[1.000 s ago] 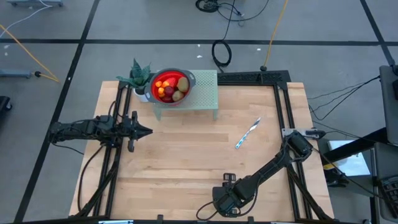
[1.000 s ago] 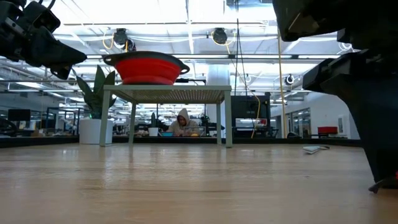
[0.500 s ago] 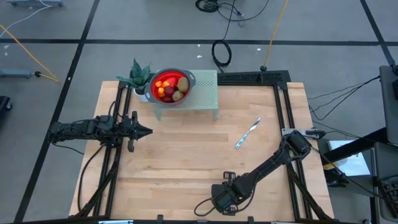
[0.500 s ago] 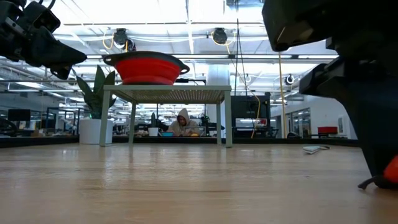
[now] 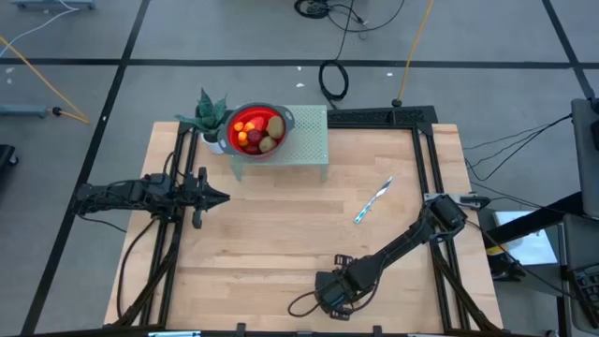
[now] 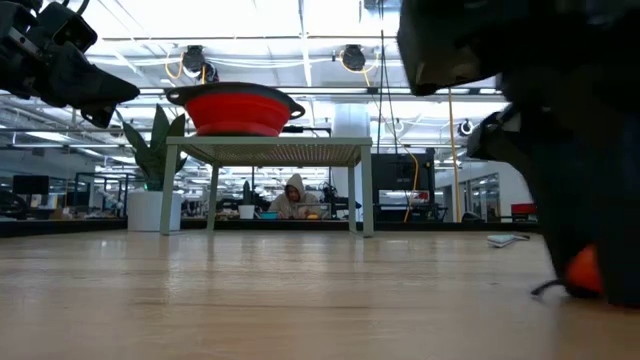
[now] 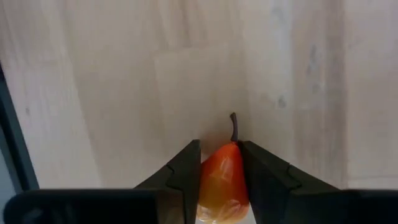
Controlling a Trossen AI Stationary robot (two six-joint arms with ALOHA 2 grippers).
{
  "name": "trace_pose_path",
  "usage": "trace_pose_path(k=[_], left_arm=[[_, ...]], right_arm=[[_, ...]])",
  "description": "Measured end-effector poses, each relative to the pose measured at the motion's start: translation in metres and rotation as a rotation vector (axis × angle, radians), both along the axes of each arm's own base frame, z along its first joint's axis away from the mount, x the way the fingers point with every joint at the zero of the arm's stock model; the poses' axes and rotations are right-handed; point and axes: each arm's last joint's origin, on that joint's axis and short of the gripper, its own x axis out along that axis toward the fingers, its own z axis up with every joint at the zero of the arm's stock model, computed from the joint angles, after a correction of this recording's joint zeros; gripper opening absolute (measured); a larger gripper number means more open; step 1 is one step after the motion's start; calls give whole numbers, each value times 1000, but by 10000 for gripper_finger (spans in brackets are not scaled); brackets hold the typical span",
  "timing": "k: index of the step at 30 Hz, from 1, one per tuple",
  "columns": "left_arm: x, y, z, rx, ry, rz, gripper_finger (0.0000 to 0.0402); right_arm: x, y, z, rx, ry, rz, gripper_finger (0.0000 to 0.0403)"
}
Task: Pick & Place Fruit
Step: Put the pear into the red strainer bowl on the shelf
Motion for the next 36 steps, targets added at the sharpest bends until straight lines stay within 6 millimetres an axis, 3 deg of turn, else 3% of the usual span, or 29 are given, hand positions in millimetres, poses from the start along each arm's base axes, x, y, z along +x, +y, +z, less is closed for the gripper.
trace_pose_path(k=[3,10,29,36], left_arm=[[0,0,0,1,0,0,26],[0,0,0,1,-1,0,26],[0,0,0,-16,-1,1,26],[0,0,0,-16,-1,0,26]], right_arm=[[3,-6,6,-5,-25,-22,97],[14,-23,42,-23,-217,-83,97],[28,-84,173,-77,-905,-117,96],[29,-98,206,-90,-1124,-95,96]])
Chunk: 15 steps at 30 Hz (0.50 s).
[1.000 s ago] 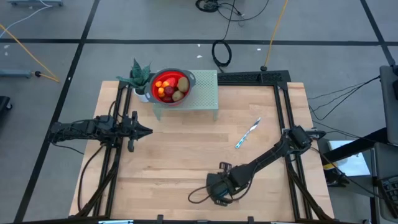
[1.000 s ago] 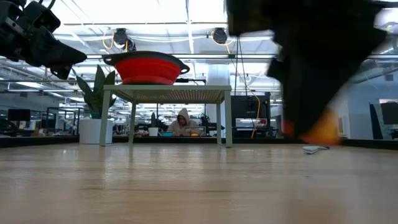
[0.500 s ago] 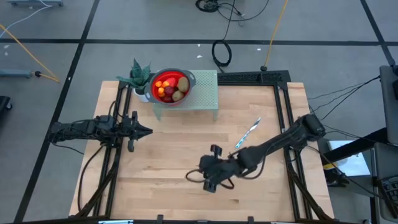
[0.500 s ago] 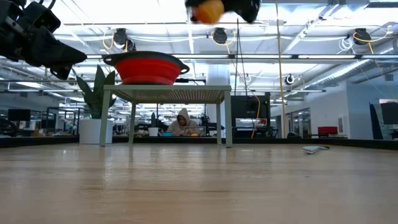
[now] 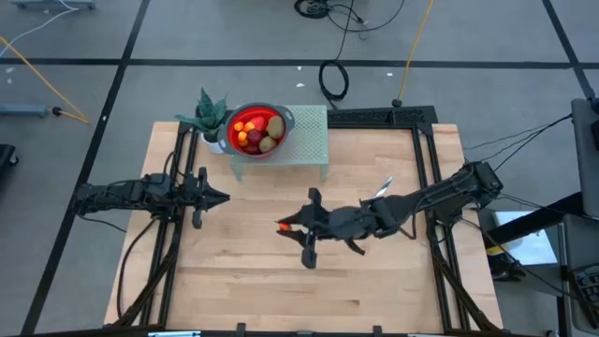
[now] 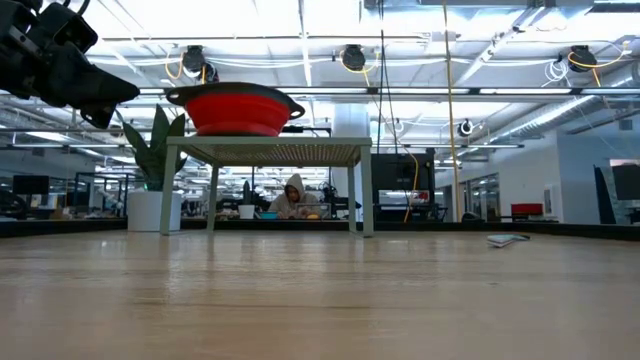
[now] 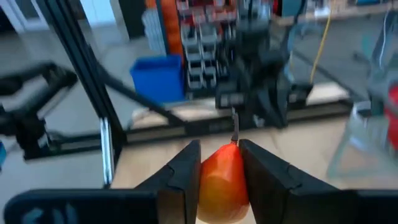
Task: Pick & Place Fruit
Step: Put the pear into the red strainer bowl on the shelf
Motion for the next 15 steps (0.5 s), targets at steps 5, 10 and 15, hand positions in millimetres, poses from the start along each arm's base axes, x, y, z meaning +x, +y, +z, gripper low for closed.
trace_pose_path(k=[5,10,15], left_arm=[[0,0,0,0,1,0,26],[0,0,0,0,0,0,26],[0,0,0,-4,0,0,26]], right_arm=[[2,-3,18,-21,-157,8,96],[3,-7,37,-46,-346,43,96],[3,-17,52,-54,-508,127,96]])
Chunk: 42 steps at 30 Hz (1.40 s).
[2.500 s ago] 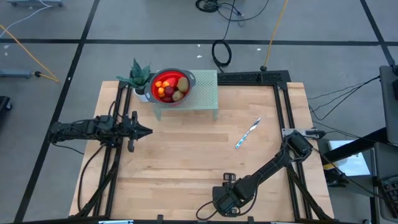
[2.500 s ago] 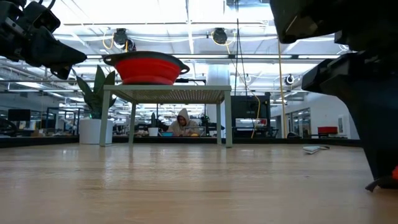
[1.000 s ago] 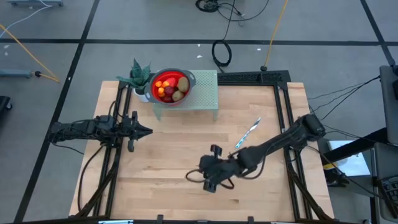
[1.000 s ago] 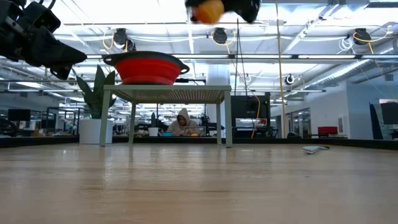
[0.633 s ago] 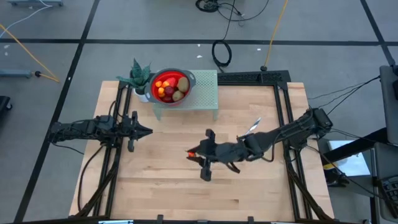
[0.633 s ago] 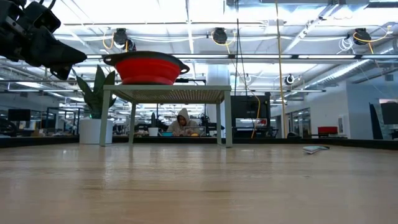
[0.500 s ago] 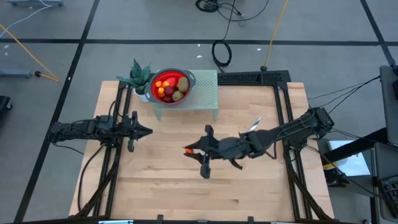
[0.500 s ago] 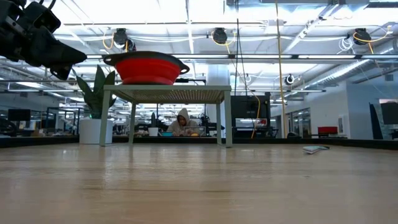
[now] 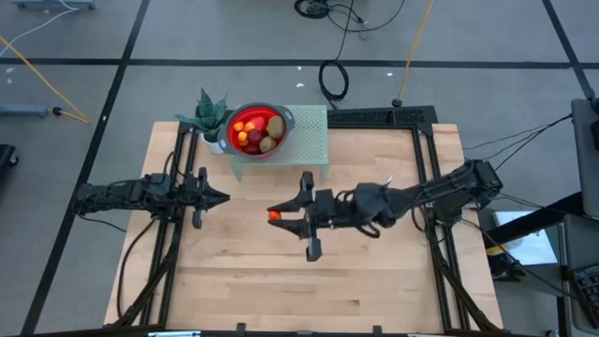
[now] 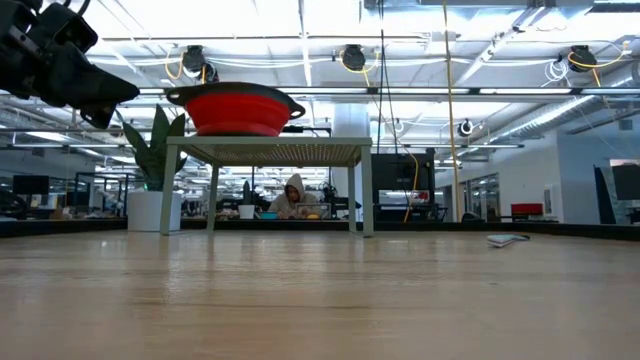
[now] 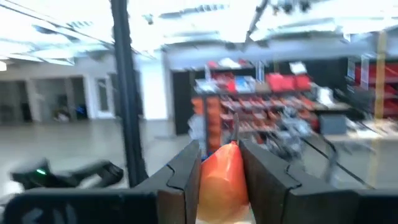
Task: Pick & Place Fruit
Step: Put the pear into the red strainer bowl on the shelf
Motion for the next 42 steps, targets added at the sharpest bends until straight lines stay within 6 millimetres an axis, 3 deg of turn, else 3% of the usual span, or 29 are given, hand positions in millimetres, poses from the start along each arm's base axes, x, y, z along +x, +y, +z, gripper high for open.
trace_pose_path(k=[6,15,25,30,36,42], left_arm=[[0,0,0,-26,-1,4,26],[0,0,0,-39,-1,7,26],[0,0,0,-61,-2,11,26],[0,0,0,-83,-2,14,26],[0,0,0,-100,-3,18,26],[0,1,0,-94,-5,57,26]], right_arm=[[2,-19,11,-24,-128,182,96],[3,-58,14,-101,-169,487,96],[-14,-87,30,-299,-349,815,97],[-23,-92,36,-404,-440,864,104],[-21,-99,34,-387,-398,865,101],[0,-114,16,-219,-179,617,102]])
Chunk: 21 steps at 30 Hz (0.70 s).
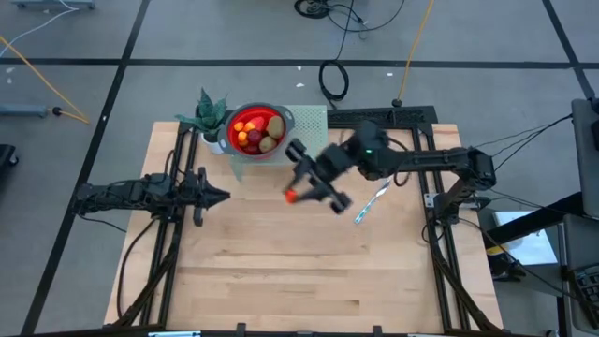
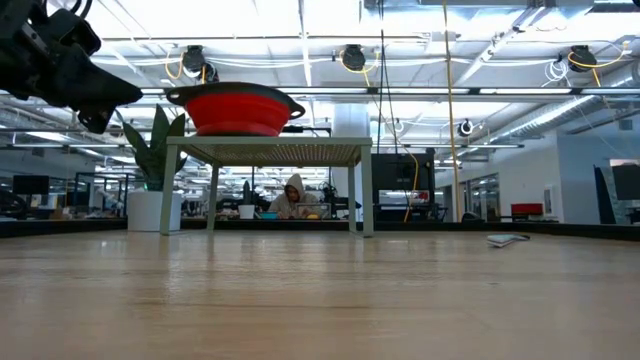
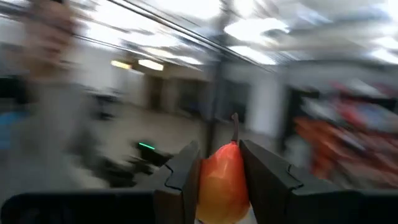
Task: Pick & Place Fruit
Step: Put the pear into the red strainer bowl on the shelf
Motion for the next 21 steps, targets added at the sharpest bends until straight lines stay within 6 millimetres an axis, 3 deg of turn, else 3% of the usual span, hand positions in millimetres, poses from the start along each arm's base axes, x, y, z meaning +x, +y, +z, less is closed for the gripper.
trace_pose_path(k=[7,12,21], left_arm=[[0,1,0,-4,0,18,26],[0,1,0,-5,-1,21,26],[0,1,1,-29,-9,27,26]], right_arm=[[16,-21,-27,31,231,-541,104],[17,-35,-32,-67,232,-857,104],[11,-68,-28,-116,177,-1061,104]])
